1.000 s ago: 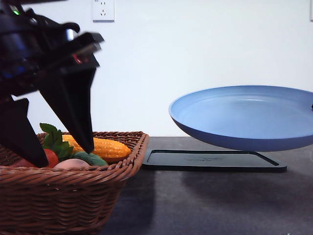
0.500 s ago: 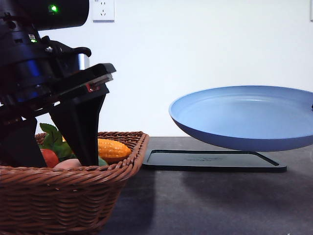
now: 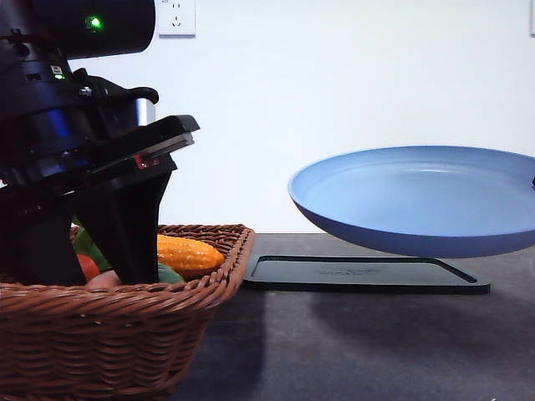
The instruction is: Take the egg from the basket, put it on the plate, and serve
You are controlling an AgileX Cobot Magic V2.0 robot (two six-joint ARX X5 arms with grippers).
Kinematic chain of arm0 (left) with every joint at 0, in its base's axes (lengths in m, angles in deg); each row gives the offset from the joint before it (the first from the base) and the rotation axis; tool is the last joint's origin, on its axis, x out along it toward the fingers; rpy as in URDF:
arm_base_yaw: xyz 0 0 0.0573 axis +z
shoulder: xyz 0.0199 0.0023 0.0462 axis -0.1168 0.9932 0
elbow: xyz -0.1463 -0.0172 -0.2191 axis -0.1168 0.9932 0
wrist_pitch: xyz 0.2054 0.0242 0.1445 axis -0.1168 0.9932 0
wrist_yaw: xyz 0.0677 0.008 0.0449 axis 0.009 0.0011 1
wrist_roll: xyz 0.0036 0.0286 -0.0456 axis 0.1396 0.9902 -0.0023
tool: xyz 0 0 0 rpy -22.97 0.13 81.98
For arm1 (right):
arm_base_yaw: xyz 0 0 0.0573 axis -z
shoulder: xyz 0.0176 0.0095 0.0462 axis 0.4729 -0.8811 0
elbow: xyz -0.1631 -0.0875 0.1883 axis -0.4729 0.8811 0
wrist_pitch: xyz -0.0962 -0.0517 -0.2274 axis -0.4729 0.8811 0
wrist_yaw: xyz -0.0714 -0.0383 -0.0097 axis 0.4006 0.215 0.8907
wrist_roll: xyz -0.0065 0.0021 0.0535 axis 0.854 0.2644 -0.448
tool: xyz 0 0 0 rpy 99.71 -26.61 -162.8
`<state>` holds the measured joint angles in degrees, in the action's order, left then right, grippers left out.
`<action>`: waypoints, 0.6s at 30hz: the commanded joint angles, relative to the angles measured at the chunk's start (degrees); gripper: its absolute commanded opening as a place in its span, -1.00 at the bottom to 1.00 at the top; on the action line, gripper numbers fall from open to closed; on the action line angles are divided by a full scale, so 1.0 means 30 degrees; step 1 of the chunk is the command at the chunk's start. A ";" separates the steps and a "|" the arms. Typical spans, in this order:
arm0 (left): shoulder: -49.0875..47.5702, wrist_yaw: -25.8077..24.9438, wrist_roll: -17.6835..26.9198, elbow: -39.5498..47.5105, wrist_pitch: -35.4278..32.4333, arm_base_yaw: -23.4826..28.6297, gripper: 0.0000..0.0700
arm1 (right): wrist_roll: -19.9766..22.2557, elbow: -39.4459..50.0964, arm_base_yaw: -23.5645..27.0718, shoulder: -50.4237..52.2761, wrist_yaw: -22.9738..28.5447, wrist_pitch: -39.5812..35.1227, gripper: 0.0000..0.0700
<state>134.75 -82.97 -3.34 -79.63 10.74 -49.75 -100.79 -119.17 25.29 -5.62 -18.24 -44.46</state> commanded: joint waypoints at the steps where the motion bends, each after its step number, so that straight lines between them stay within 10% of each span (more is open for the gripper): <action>1: 0.0189 -0.0053 0.0500 -0.0299 -0.0112 -0.0150 -0.53 | -0.0325 -0.0408 -0.0029 -0.0029 -0.0163 -0.0180 -1.00; 18: -0.2269 -0.1358 0.1056 -0.5538 0.0083 -0.1079 -0.52 | -0.0692 -0.0408 -0.0860 -0.0051 -0.1872 0.0651 -1.00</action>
<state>127.28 -86.56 -1.23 -94.70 11.59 -52.20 -102.10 -119.22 23.04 -5.62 -23.22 -42.18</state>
